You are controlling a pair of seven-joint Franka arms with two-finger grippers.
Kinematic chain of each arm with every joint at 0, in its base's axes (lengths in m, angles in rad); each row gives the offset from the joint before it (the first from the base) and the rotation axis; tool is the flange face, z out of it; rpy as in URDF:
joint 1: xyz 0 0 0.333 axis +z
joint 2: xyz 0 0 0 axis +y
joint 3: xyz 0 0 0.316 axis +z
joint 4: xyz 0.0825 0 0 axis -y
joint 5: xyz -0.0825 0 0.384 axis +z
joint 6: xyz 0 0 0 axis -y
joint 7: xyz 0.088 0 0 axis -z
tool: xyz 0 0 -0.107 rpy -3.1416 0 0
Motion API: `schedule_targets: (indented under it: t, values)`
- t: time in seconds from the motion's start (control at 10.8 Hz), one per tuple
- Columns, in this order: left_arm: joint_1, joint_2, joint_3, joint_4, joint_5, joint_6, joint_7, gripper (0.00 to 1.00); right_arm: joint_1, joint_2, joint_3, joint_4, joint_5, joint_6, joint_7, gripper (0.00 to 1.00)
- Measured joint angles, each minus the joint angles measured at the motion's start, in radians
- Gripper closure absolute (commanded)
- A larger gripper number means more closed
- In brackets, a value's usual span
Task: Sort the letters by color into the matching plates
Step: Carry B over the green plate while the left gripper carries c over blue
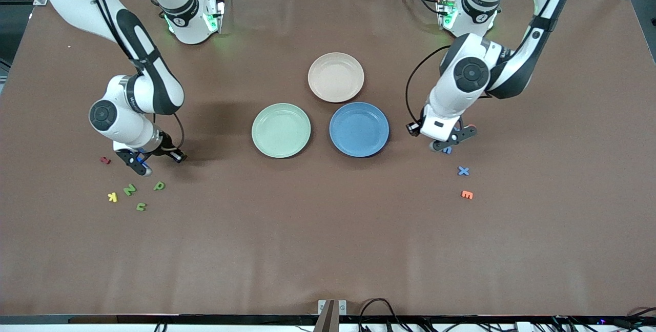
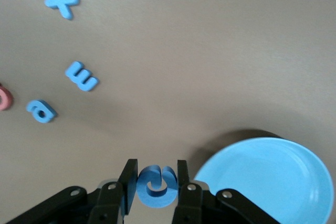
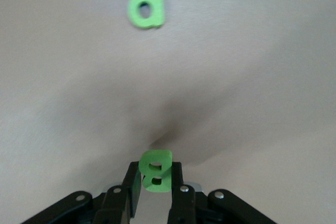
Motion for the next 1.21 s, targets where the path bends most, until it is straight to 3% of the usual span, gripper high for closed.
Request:
schedule_targets:
  t: [0.28,0.65,1.12,1.21]
  values:
    - [-0.061,0.047,0.0,0.062,0.0,0.0,-0.085,1.0,0.005,-0.034,0.097,0.079,-0.146,-0.169,-0.061,0.82]
    - [-0.142,0.123,0.001,0.131,0.067,0.0,-0.244,1.0,0.094,-0.059,0.208,0.127,-0.169,-0.246,-0.079,0.82]
    - [-0.223,0.251,0.003,0.215,0.185,0.0,-0.426,1.0,0.335,-0.049,0.222,0.136,-0.17,-0.25,0.004,0.82]
    - [-0.231,0.269,0.004,0.227,0.195,0.0,-0.443,0.9,0.36,-0.042,0.222,0.136,-0.17,-0.25,0.007,0.82]
